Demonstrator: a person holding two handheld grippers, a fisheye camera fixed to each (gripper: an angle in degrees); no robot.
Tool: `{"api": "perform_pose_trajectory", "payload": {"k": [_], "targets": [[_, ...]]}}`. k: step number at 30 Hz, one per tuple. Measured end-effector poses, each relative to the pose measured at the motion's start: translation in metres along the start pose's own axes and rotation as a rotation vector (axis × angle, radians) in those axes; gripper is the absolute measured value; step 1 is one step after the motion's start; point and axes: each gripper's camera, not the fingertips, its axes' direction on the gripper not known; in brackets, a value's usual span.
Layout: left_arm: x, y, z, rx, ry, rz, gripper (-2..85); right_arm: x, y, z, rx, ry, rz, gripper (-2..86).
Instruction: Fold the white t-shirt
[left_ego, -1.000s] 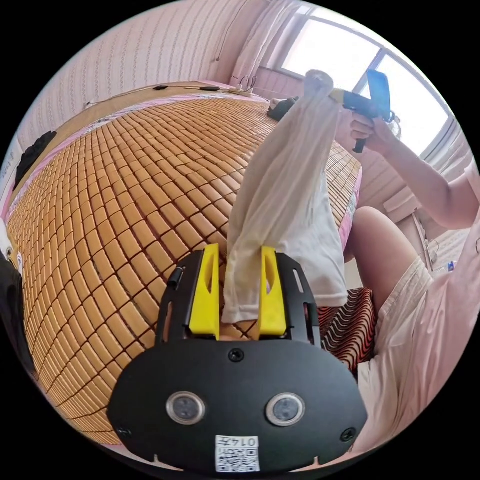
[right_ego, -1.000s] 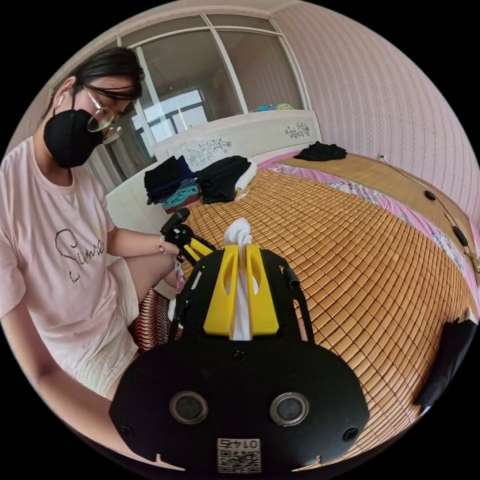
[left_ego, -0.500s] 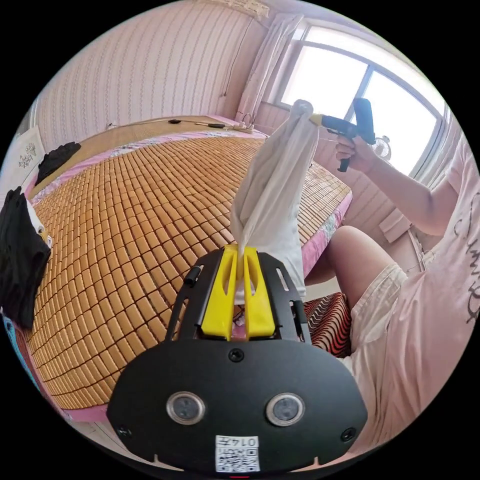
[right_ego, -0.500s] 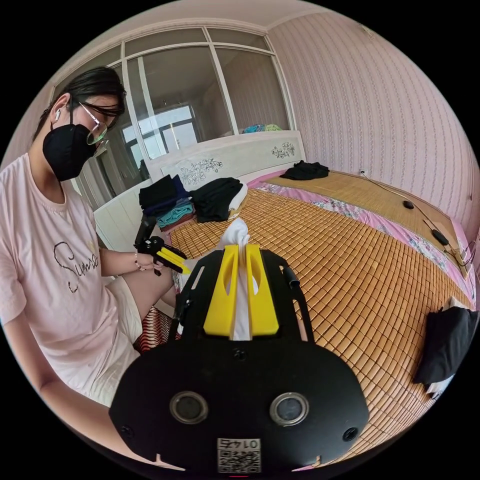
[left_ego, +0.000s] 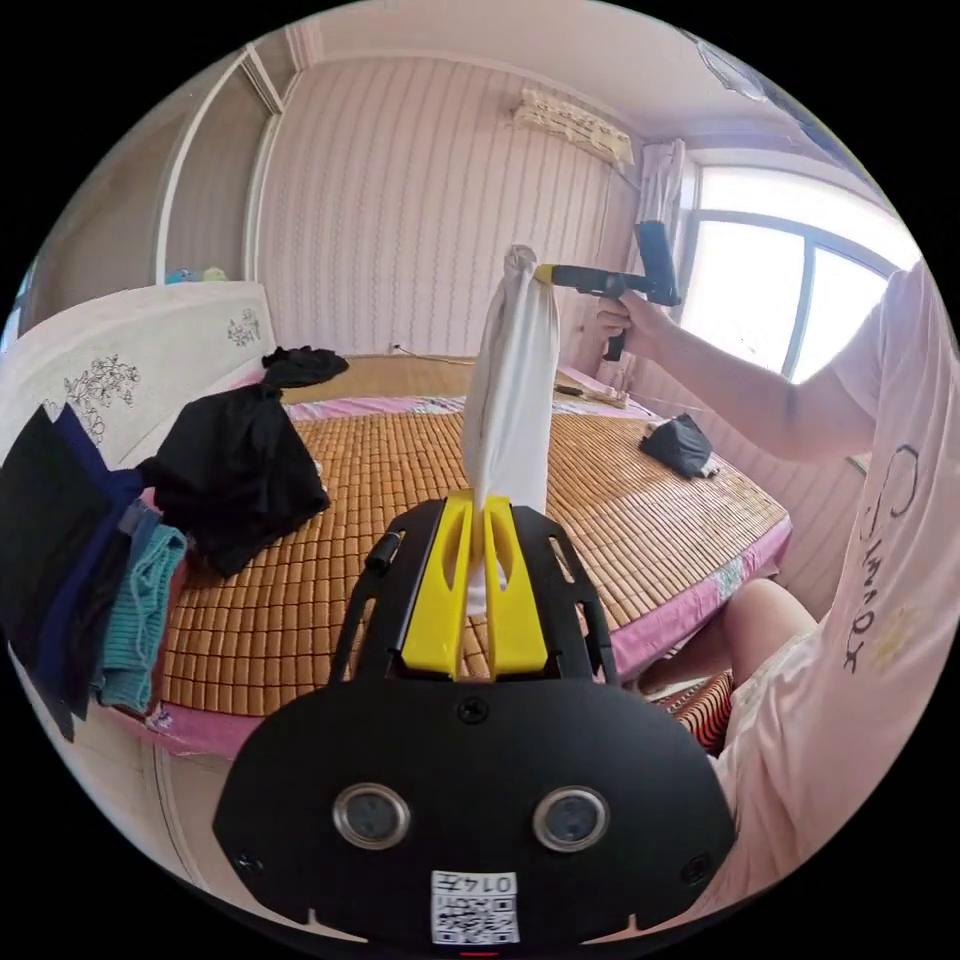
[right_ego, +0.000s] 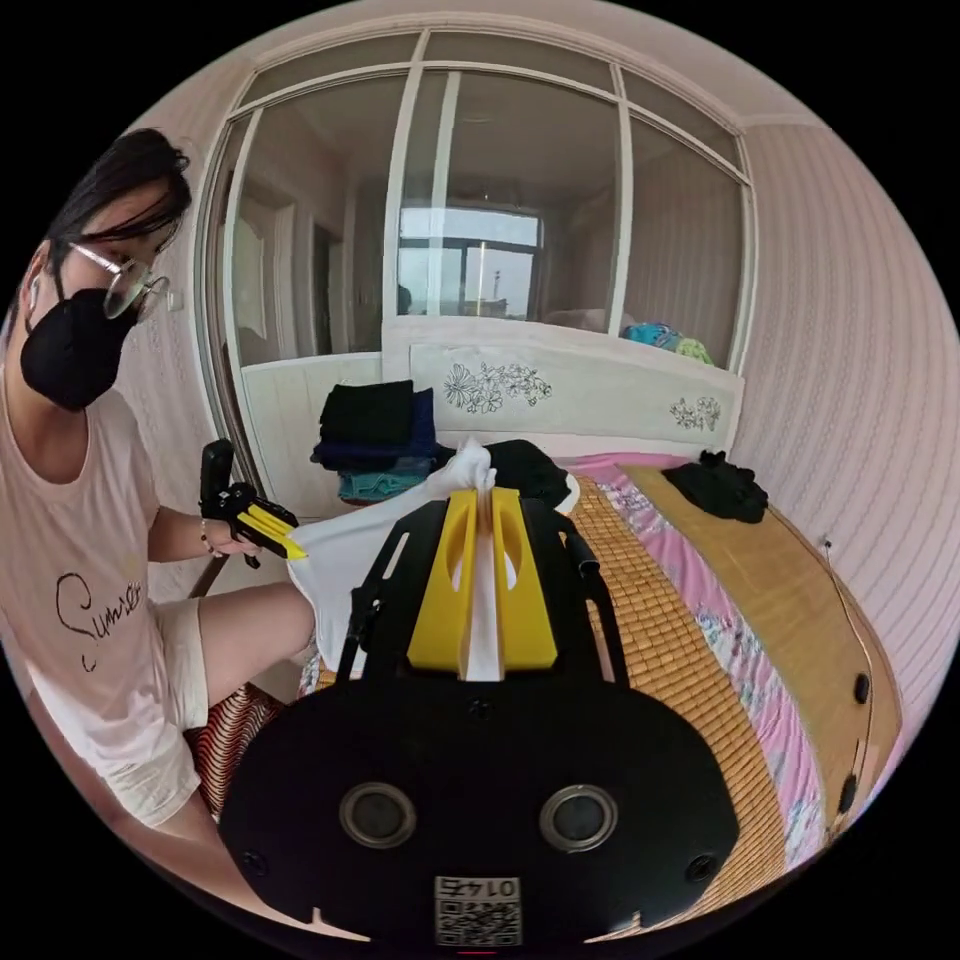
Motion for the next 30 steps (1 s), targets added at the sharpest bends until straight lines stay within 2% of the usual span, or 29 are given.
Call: {"api": "perform_pose_trajectory", "payload": {"k": [4, 6, 7, 8, 9, 11, 14, 16, 20, 23, 27, 30], "targets": [[-0.06, -0.032, -0.014, 0.071, -0.192, -0.055, -0.3, 0.045, -0.116, 0.116, -0.125, 0.003, -0.045, 3.0], [-0.117, -0.052, 0.002, 0.013, -0.391, -0.168, 1.3, 0.094, -0.171, 0.22, -0.209, -0.016, 0.121, 5.1], [-0.132, -0.055, 0.008, -0.001, -0.435, -0.19, 1.9, 0.105, -0.176, 0.246, -0.249, -0.009, 0.173, 5.9], [-0.156, -0.058, 0.021, -0.04, -0.519, -0.245, 3.8, 0.122, -0.179, 0.296, -0.37, 0.046, 0.281, 7.5], [-0.174, -0.058, 0.031, -0.083, -0.55, -0.289, 5.4, 0.128, -0.173, 0.328, -0.441, 0.099, 0.351, 7.7], [-0.183, -0.052, 0.036, -0.106, -0.529, -0.347, 6.7, 0.125, -0.151, 0.349, -0.375, 0.1, 0.383, 7.6], [-0.155, -0.037, 0.037, -0.08, -0.443, -0.292, 6.5, 0.117, -0.094, 0.354, -0.385, 0.081, 0.35, 7.6], [-0.129, -0.025, 0.042, -0.106, -0.385, -0.252, 6.3, 0.109, -0.048, 0.334, -0.39, 0.062, 0.33, 7.7], [-0.053, -0.001, 0.074, -0.202, -0.197, -0.138, 4.7, 0.079, 0.092, 0.213, -0.292, 0.034, 0.448, 6.0], [0.004, 0.004, 0.124, -0.305, 0.072, -0.125, 4.5, 0.06, 0.201, 0.111, -0.406, 0.285, 0.566, 6.7], [0.112, -0.027, 0.185, -0.337, 0.332, 0.081, 4.6, 0.043, 0.34, -0.043, -0.583, 0.566, 0.875, 9.8], [0.184, -0.058, 0.235, -0.383, 0.497, 0.208, 5.0, 0.01, 0.401, -0.128, -0.628, 0.742, 0.876, 11.5]]}}
